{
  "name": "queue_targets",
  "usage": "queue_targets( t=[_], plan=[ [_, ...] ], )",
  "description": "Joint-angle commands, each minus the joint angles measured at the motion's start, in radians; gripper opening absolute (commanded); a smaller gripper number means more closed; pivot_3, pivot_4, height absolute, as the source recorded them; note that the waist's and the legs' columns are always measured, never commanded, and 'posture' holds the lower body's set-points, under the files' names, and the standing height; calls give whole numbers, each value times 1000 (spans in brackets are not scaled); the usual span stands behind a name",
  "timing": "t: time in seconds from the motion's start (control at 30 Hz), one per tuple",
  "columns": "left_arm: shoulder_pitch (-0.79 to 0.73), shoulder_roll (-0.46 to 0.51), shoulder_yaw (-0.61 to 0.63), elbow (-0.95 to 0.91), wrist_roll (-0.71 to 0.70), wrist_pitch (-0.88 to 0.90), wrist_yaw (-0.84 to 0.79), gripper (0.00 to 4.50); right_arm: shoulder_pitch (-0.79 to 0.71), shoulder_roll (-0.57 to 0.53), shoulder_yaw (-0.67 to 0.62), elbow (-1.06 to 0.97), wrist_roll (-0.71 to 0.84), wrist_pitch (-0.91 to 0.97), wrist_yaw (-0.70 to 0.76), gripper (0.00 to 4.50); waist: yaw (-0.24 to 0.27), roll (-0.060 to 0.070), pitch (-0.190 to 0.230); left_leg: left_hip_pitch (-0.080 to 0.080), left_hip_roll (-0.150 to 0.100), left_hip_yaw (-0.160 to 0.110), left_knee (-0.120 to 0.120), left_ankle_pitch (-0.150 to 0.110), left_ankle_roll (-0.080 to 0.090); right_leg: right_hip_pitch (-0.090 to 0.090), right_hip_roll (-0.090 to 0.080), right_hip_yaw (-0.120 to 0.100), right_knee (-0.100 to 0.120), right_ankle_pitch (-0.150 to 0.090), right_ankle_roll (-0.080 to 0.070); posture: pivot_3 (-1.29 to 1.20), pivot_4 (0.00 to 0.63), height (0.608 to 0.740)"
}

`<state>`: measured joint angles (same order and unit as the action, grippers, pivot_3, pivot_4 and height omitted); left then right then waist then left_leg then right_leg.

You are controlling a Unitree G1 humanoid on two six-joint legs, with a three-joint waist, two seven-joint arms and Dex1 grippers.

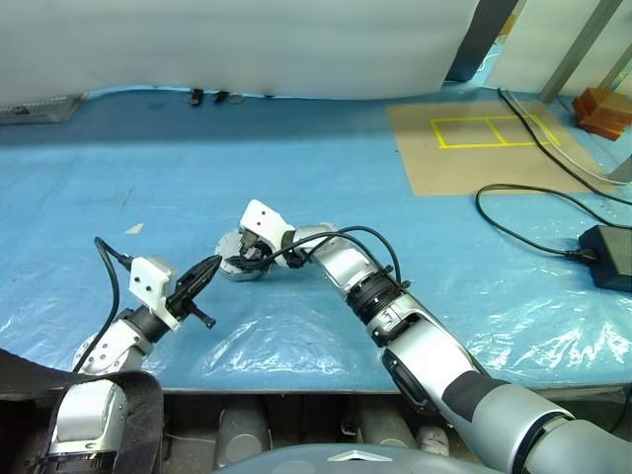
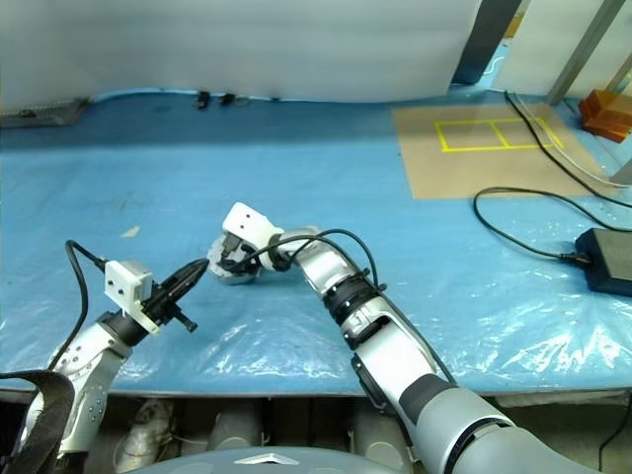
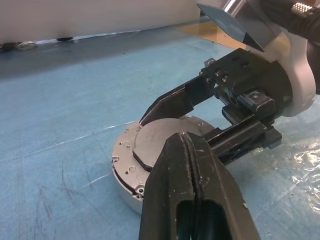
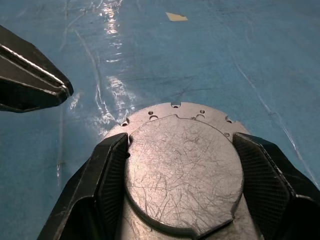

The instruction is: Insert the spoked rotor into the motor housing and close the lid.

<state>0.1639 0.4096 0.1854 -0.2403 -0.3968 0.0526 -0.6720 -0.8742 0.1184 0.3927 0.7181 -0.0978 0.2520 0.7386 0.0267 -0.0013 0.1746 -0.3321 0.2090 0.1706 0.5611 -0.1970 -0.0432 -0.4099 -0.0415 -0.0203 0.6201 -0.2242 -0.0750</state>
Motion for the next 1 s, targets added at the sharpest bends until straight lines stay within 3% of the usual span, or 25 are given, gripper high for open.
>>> queue_targets(
  t=[0.03, 0.5, 0.7, 1.0],
  plan=[
    [-10, 12, 2, -26, -7, 2, -2, 0, 54, 44, 7, 29, 1, 58, -25, 2972, -1, 0, 0, -1, 0, 0, 0, 0, 0, -1, 0, 0, 0, 0, 0, 0, 150, 740],
    [1, -3, 0, 55, 13, -64, -31, 0, 43, 57, 30, 18, 22, 56, -28, 2972, -3, 0, 0, -3, 0, 1, -1, 0, 0, -3, 0, 0, -2, 0, 0, 0, 150, 740],
    [-1, -7, 0, 100, 19, -104, -43, 0, 47, 16, 123, 18, -37, 18, 54, 2972, -10, 0, 0, -3, 0, 1, -4, 0, 0, -5, 0, 1, -3, 0, 0, 0, 150, 740],
    [-10, -10, -3, 143, 19, -138, -52, 0, -15, 15, 61, 112, -40, 16, 29, 2972, -11, 1, -1, -3, -1, 4, -13, 0, 0, -5, 0, 1, -10, 3, -6, 0, 150, 740]
  ],
)
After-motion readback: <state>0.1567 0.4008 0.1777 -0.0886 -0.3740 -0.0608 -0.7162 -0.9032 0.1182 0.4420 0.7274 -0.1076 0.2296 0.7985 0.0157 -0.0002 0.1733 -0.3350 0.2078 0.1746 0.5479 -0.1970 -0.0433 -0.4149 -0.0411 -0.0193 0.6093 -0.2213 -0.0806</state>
